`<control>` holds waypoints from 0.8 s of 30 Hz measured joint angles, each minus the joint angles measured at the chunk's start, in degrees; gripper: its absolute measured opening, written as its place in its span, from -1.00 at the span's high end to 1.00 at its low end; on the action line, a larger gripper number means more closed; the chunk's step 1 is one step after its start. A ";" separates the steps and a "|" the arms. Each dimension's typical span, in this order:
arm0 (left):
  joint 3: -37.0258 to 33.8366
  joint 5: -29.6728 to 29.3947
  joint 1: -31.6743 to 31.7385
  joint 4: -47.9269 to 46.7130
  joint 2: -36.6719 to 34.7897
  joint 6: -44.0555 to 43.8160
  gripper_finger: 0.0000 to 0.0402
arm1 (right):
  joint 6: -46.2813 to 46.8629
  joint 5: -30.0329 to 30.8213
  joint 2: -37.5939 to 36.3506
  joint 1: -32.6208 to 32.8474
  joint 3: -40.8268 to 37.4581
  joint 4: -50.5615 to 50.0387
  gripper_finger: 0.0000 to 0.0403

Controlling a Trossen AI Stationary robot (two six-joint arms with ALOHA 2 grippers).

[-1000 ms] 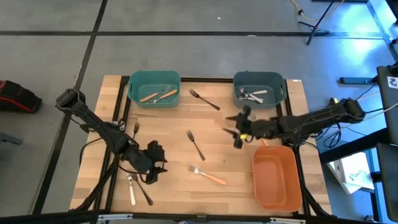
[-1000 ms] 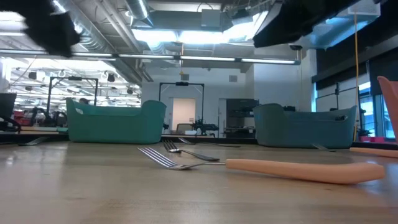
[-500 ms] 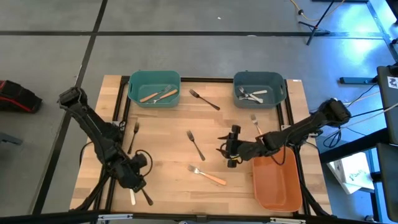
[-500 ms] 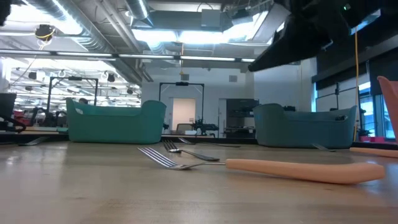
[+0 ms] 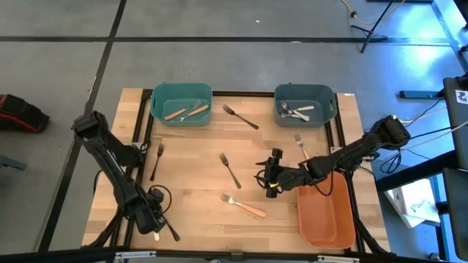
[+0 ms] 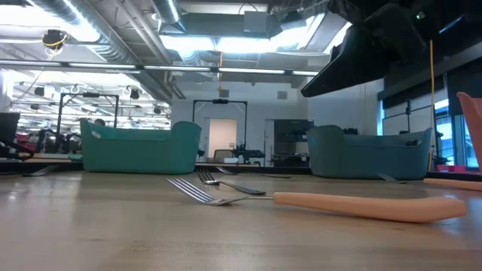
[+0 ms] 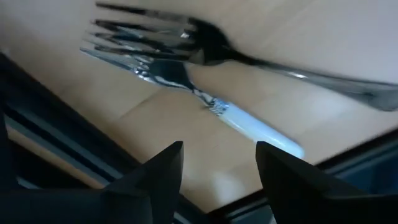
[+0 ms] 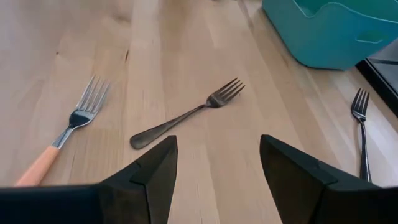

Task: Sort silverware by color (type)
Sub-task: Put the white fork into the blue bin

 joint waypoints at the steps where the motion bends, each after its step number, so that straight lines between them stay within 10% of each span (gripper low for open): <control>1: -0.02 0.45 -0.12 0.25 0.83 -0.09 0.02 | 0.00 0.00 0.00 0.00 0.00 0.00 -0.06; 24: -0.04 -3.09 -1.72 1.69 3.16 -3.74 0.02 | 0.66 -0.02 0.00 -0.04 0.00 0.46 -0.06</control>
